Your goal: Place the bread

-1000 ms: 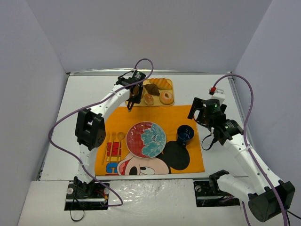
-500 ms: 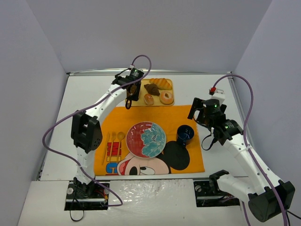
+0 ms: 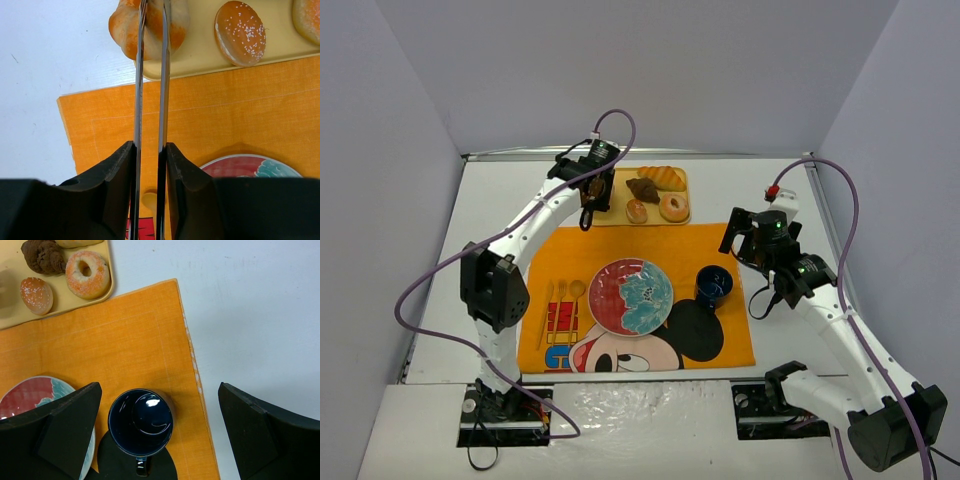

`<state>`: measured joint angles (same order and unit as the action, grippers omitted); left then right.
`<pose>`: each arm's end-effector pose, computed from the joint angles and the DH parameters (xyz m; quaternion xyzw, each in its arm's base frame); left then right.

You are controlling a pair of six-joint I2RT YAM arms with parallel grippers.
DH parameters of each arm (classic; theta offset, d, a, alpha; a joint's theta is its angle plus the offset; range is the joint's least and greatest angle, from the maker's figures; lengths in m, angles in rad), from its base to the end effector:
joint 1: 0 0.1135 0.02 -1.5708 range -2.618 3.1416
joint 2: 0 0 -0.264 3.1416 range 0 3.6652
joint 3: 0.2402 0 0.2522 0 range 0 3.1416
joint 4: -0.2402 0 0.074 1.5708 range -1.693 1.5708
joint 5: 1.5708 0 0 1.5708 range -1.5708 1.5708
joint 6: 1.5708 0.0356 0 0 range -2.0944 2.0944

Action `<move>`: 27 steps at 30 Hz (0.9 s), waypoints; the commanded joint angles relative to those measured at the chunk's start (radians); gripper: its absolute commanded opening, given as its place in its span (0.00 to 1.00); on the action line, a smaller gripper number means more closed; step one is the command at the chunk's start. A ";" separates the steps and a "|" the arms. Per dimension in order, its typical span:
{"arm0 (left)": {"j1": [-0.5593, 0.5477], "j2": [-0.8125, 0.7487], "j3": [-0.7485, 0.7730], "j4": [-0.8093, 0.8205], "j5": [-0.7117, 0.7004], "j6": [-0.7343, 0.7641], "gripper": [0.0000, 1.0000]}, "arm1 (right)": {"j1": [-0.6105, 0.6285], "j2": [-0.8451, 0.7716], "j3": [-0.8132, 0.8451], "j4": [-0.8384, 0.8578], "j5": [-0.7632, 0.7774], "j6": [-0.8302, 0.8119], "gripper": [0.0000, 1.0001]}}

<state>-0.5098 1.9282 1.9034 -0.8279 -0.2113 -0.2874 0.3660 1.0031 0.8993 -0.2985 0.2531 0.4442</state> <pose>0.3792 -0.2035 0.3328 0.0665 0.9294 -0.0446 0.3604 0.2158 0.0732 0.3279 0.1019 0.8241 0.1189 0.5444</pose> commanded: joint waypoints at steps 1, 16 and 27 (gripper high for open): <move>-0.013 -0.112 0.036 0.015 0.015 0.023 0.00 | -0.005 -0.011 0.002 0.038 -0.003 0.002 1.00; -0.102 -0.175 -0.007 -0.026 -0.008 0.031 0.00 | -0.007 -0.017 -0.010 0.042 -0.006 0.005 1.00; -0.211 -0.333 -0.115 -0.099 -0.062 -0.023 0.00 | -0.006 -0.013 -0.035 0.065 -0.018 0.012 1.00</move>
<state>-0.6780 1.7010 1.7962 -0.9077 -0.2216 -0.2736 0.3660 1.0031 0.8707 -0.2941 0.2386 0.4464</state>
